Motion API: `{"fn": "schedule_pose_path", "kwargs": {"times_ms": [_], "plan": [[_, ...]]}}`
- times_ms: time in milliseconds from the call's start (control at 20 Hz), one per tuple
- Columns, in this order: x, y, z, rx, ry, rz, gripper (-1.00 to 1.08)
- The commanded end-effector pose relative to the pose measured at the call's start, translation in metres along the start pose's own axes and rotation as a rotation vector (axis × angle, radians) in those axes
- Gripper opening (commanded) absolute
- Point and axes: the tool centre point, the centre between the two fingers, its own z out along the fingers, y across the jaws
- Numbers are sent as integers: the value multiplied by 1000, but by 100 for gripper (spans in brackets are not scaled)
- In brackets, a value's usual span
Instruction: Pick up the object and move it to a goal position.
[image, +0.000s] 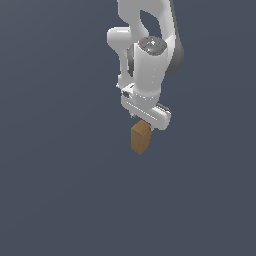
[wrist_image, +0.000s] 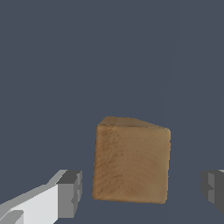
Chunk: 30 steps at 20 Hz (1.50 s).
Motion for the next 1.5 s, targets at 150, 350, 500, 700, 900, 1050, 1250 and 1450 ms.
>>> {"fn": "schedule_pose_path", "kwargs": {"times_ms": [150, 350, 500, 700, 900, 1050, 1250, 1450], "plan": [[-1, -2, 8, -1, 0, 48, 100], [-2, -2, 9, -1, 0, 58, 100], [-2, -2, 10, -1, 0, 54, 100], [-2, -2, 20, -1, 0, 54, 100], [-3, -1, 40, -1, 0, 56, 100], [-3, -1, 52, -1, 0, 57, 100], [-2, -2, 59, -1, 0, 58, 100], [-2, -2, 59, -1, 0, 58, -100]]}}
